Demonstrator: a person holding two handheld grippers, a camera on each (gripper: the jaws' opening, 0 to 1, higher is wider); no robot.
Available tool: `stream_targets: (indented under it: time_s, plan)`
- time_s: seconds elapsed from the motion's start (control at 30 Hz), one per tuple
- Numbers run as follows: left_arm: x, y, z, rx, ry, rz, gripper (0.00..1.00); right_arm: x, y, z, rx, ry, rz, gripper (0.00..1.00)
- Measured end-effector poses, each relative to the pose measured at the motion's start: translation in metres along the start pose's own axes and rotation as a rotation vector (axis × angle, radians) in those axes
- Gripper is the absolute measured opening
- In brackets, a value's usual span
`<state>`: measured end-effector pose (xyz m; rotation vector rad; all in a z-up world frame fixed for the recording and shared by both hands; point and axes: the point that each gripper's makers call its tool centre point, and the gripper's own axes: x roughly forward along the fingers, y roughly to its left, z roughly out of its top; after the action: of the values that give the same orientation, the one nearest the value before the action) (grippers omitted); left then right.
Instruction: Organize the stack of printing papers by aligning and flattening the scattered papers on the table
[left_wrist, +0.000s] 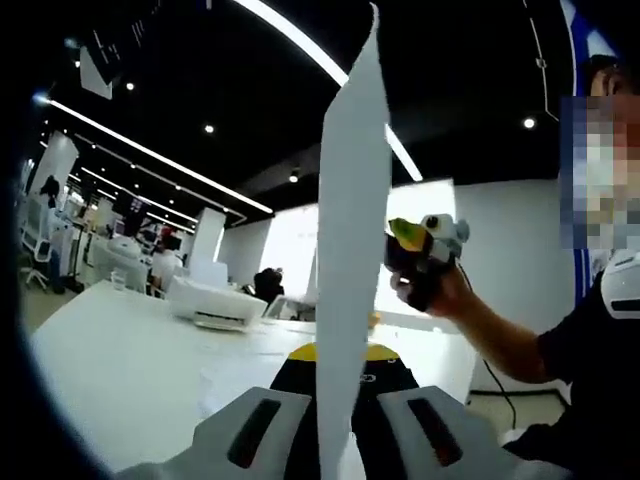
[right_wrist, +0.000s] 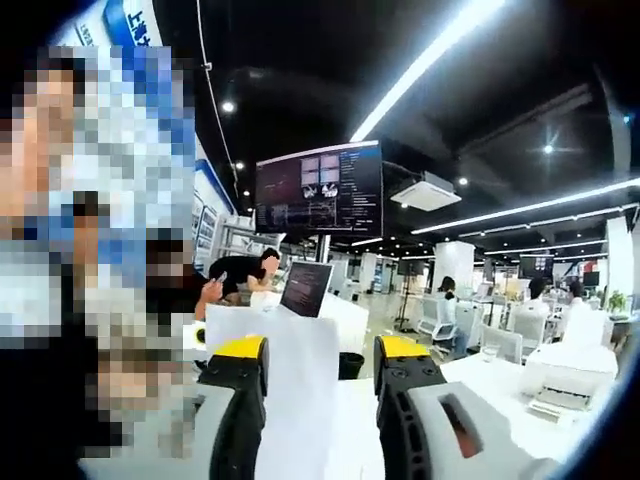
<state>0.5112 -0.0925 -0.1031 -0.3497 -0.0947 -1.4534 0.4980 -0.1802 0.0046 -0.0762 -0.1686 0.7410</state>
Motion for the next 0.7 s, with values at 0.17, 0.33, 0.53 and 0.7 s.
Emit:
stream_targets:
  time_s: [0.17, 0.33, 0.53, 0.7]
  plan:
    - [-0.003, 0.003, 0.0, -0.016, -0.01, 0.013, 0.05, -0.009, -0.013, -0.002, 0.024, -0.012, -0.07, 0.65]
    - [-0.005, 0.006, -0.001, -0.029, -0.019, 0.028, 0.05, -0.018, -0.019, -0.005, 0.036, -0.01, -0.097, 0.71]
    - [-0.007, 0.008, 0.0, -0.037, -0.024, 0.037, 0.05, -0.025, -0.024, -0.01, 0.069, 0.01, -0.133, 0.83]
    - [-0.009, 0.009, 0.002, -0.042, -0.028, 0.046, 0.05, -0.031, -0.027, -0.014, 0.076, 0.016, -0.159, 0.9]
